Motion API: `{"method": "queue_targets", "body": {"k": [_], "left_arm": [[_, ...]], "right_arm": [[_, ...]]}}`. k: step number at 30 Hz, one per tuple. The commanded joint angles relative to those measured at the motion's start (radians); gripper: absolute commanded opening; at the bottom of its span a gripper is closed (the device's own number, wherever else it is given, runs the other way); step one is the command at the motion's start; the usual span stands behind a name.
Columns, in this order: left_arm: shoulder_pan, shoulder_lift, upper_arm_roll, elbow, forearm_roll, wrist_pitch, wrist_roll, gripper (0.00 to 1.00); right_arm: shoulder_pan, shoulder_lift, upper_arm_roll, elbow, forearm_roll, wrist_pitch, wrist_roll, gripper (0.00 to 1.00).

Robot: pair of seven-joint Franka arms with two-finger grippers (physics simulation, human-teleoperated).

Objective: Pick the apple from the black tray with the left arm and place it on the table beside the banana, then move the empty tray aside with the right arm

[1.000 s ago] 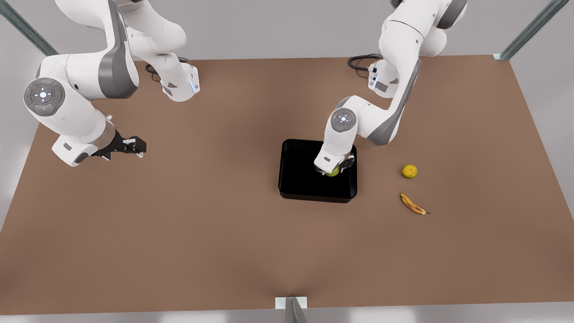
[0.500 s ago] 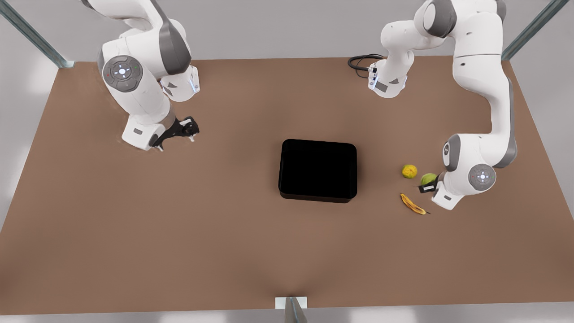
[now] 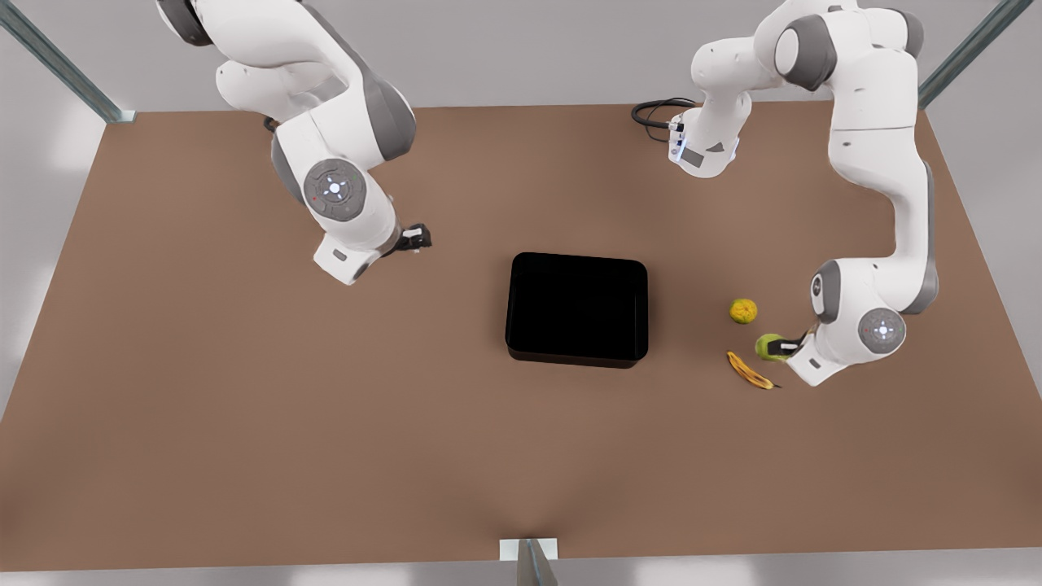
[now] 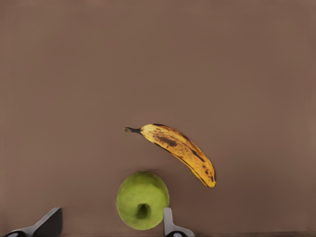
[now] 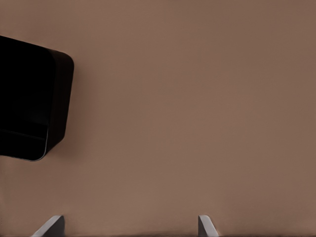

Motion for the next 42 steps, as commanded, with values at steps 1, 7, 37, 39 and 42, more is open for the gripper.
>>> {"method": "queue_targets", "body": {"k": [1, 7, 37, 39, 42], "left_arm": [[0.0, -0.067, 0.002, 0.005, -0.075, -0.035, 0.182, 1.0], [-0.004, -0.177, -0.007, 0.422, -0.382, -0.543, -0.24, 1.0], [-0.216, -0.087, 0.192, 0.413, -0.244, -0.38, -0.129, 1.0], [-0.218, -0.09, 0.192, 0.393, -0.241, -0.38, -0.133, 1.0], [-0.231, -0.133, 0.186, 0.318, -0.217, -0.385, -0.133, 1.0]], "right_arm": [[0.046, 0.022, 0.004, 0.0, 0.06, 0.045, 0.587, 1.0], [0.08, -0.121, 0.019, -0.144, 0.06, 0.075, 0.643, 1.0], [0.195, 0.056, 0.087, -0.218, 0.016, 0.509, 0.841, 1.0], [0.196, 0.071, 0.086, -0.218, 0.016, 0.542, 0.841, 1.0], [0.198, 0.114, 0.088, -0.216, 0.003, 0.585, 0.843, 1.0]]}}
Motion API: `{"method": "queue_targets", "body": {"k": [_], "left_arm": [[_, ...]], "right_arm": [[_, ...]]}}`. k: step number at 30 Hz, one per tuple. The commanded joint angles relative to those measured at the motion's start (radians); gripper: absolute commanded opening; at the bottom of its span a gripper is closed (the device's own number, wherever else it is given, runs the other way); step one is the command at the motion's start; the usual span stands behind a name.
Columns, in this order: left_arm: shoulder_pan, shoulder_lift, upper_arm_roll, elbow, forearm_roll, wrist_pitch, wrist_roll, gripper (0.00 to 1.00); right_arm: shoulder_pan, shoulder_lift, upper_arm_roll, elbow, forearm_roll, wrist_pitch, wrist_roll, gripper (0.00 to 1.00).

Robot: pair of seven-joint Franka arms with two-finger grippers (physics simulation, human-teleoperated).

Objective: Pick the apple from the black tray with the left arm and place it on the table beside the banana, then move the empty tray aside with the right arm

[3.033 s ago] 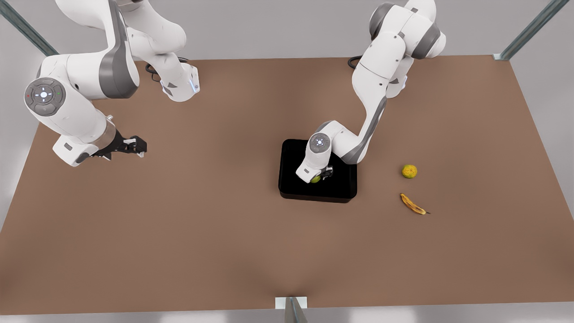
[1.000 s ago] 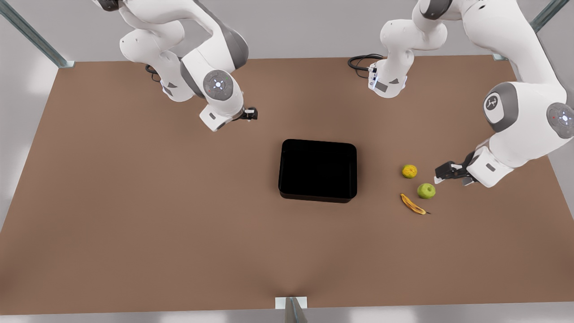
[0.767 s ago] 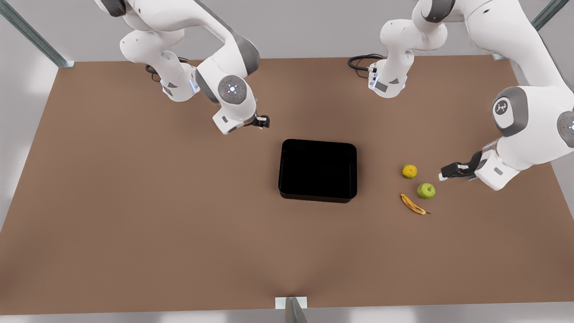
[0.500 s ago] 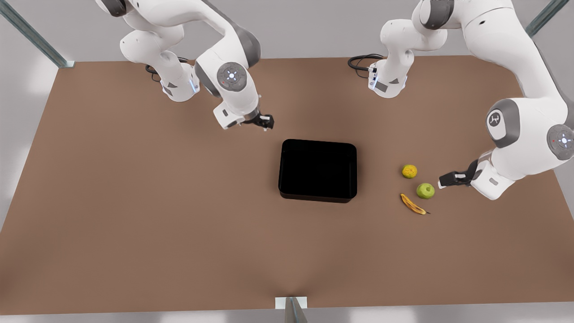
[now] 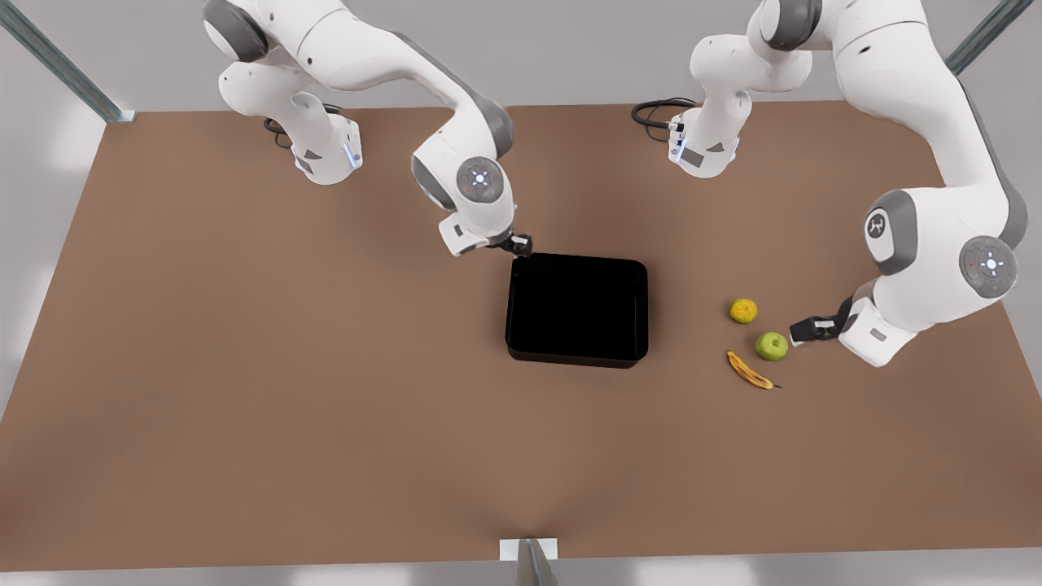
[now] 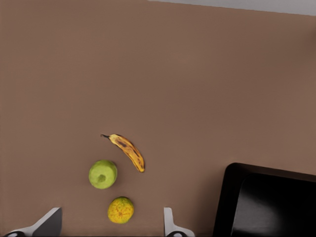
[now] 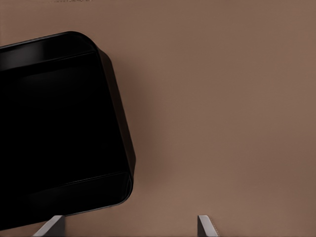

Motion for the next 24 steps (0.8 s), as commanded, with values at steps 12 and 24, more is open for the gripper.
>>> {"method": "queue_targets", "body": {"k": [12, 24], "left_arm": [[0.001, -0.01, 0.006, 0.003, 0.018, -0.005, -0.018, 1.0], [0.0, -0.004, 0.0, 0.011, 0.019, -0.004, -0.017, 1.0]], "right_arm": [[0.001, 0.128, -0.001, 0.008, -0.066, 0.21, 0.13, 1.0], [0.017, 0.203, 0.013, 0.044, -0.075, 0.249, 0.112, 1.0]]}}
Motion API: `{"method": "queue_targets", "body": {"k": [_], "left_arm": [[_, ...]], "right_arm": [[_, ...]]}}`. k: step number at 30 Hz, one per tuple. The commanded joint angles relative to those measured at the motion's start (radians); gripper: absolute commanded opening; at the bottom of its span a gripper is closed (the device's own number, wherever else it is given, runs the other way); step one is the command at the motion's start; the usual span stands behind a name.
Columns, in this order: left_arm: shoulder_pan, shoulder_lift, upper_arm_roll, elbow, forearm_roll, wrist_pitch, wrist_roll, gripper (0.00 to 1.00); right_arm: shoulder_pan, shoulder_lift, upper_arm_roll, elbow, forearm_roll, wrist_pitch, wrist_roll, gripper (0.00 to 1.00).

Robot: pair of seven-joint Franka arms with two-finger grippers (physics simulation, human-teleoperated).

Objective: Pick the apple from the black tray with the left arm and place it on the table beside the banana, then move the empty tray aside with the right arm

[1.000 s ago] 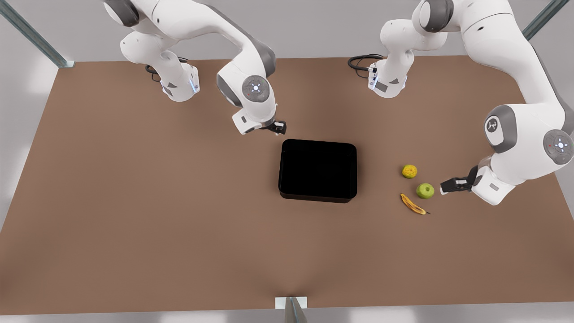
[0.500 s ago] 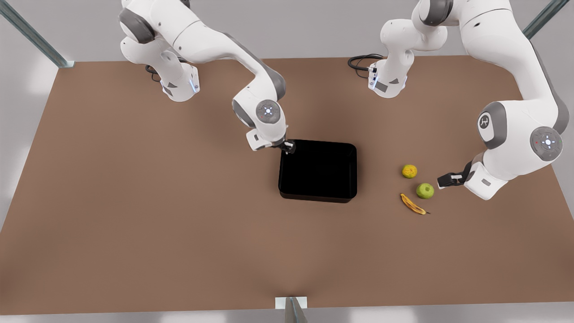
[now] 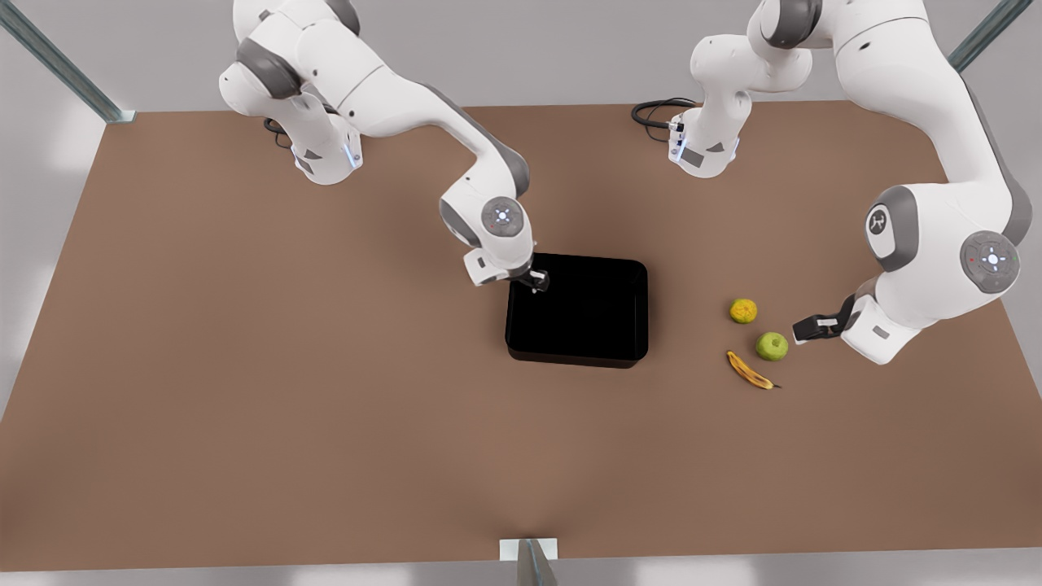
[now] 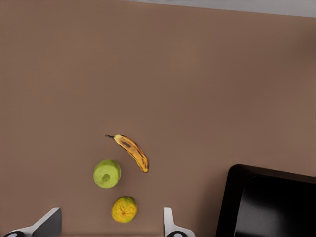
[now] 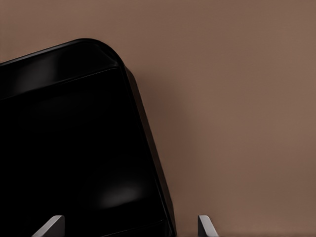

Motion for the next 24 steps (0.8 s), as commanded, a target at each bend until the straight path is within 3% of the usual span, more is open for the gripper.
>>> {"method": "queue_targets", "body": {"k": [1, 24], "left_arm": [[0.0, -0.001, 0.0, 0.001, 0.003, 0.0, -0.005, 1.0], [0.0, -0.001, 0.0, 0.001, 0.003, 0.0, -0.007, 1.0]], "right_arm": [[-0.001, 0.007, 0.001, 0.001, -0.002, 0.015, -0.007, 1.0], [-0.001, 0.126, 0.023, 0.031, -0.079, 0.078, -0.142, 1.0]]}}
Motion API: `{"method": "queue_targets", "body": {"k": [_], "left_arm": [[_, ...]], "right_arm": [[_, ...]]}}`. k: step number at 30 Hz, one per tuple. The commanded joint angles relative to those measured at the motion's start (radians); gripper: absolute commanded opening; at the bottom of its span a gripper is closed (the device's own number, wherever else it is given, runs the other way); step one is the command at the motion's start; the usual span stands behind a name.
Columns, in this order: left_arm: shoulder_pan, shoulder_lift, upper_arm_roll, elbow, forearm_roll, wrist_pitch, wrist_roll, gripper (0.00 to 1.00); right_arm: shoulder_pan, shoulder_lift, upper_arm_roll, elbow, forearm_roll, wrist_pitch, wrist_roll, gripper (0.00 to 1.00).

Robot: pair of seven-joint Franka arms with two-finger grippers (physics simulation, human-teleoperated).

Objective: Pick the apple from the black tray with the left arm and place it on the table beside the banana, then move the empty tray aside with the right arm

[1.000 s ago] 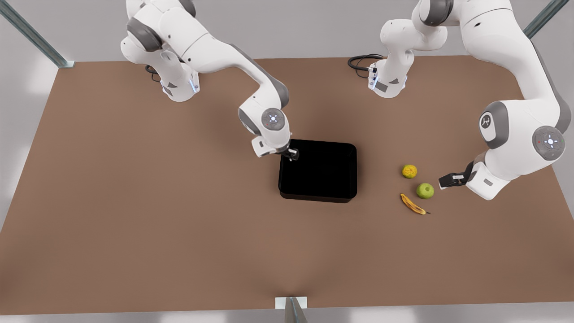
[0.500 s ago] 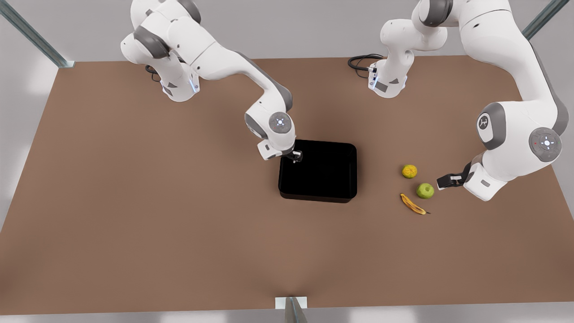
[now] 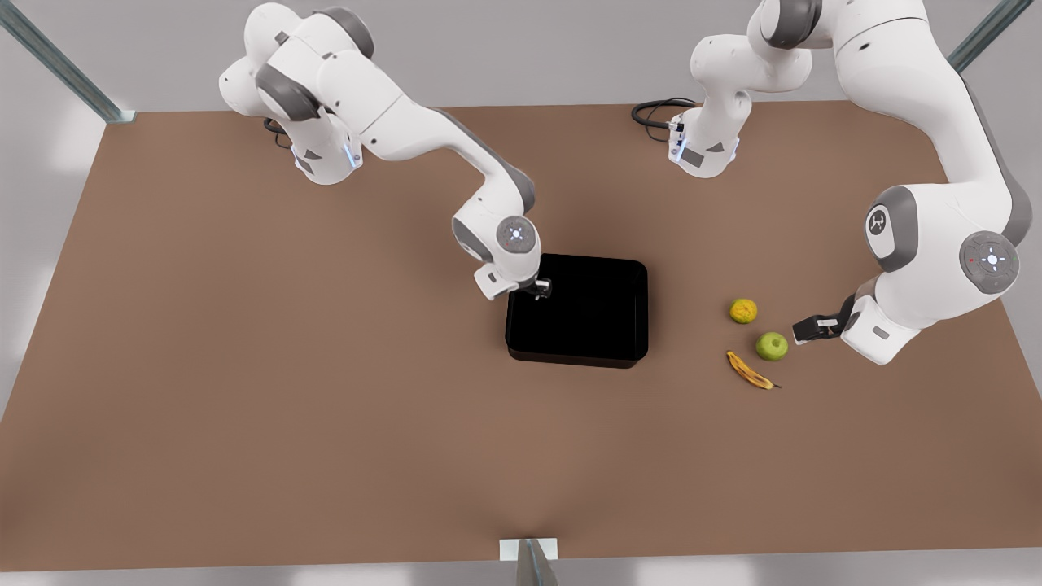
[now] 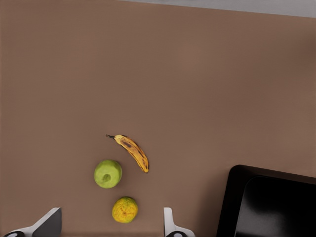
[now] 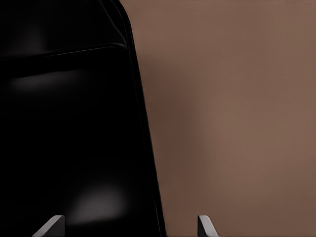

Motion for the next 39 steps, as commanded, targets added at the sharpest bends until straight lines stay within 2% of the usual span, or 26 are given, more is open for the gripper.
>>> {"method": "queue_targets", "body": {"k": [1, 8, 9, 10, 11, 15, 19, 25, 27, 35, 39], "left_arm": [[0.0, -0.001, 0.002, 0.001, 0.001, -0.002, -0.003, 1.0], [0.0, -0.001, 0.002, 0.001, 0.001, 0.0, -0.002, 1.0], [0.002, -0.001, 0.002, 0.002, 0.001, 0.0, -0.002, 1.0], [0.002, -0.001, 0.002, 0.001, 0.001, 0.0, -0.003, 1.0], [0.002, -0.001, 0.002, 0.001, 0.001, 0.0, -0.002, 1.0], [0.002, -0.001, 0.002, 0.001, 0.001, -0.002, -0.002, 1.0], [0.002, -0.001, 0.002, 0.001, 0.001, 0.0, -0.002, 1.0], [0.0, -0.001, 0.002, 0.001, 0.001, -0.002, -0.002, 1.0], [0.0, -0.001, 0.002, 0.001, 0.002, -0.002, -0.002, 1.0], [0.0, -0.001, 0.002, 0.001, 0.002, -0.002, 0.0, 1.0], [0.002, -0.001, 0.002, 0.001, 0.002, -0.002, -0.002, 1.0]], "right_arm": [[0.0, 0.003, 0.0, 0.0, -0.006, 0.029, -0.063, 1.0], [-0.003, 0.02, -0.001, 0.0, -0.006, 0.033, -0.077, 1.0], [-0.003, 0.02, -0.001, 0.0, -0.006, 0.033, -0.079, 0.96], [-0.005, 0.02, -0.001, 0.0, -0.004, 0.033, -0.077, 0.81], [-0.006, 0.02, -0.001, 0.0, -0.004, 0.033, -0.079, 0.76], [-0.006, 0.019, -0.003, 0.0, -0.002, 0.03, -0.086, 0.7], [-0.006, 0.019, -0.003, 0.0, 0.001, 0.03, -0.106, 0.56], [-0.006, 0.017, -0.003, 0.002, 0.002, 0.029, -0.103, 0.56], [-0.006, 0.017, -0.003, 0.002, 0.002, 0.029, -0.105, 0.49], [-0.005, -0.014, 0.017, 0.002, 0.005, 0.016, -0.097, 0.49], [-0.006, -0.018, 0.019, 0.002, 0.005, 0.016, -0.099, 0.43]]}}
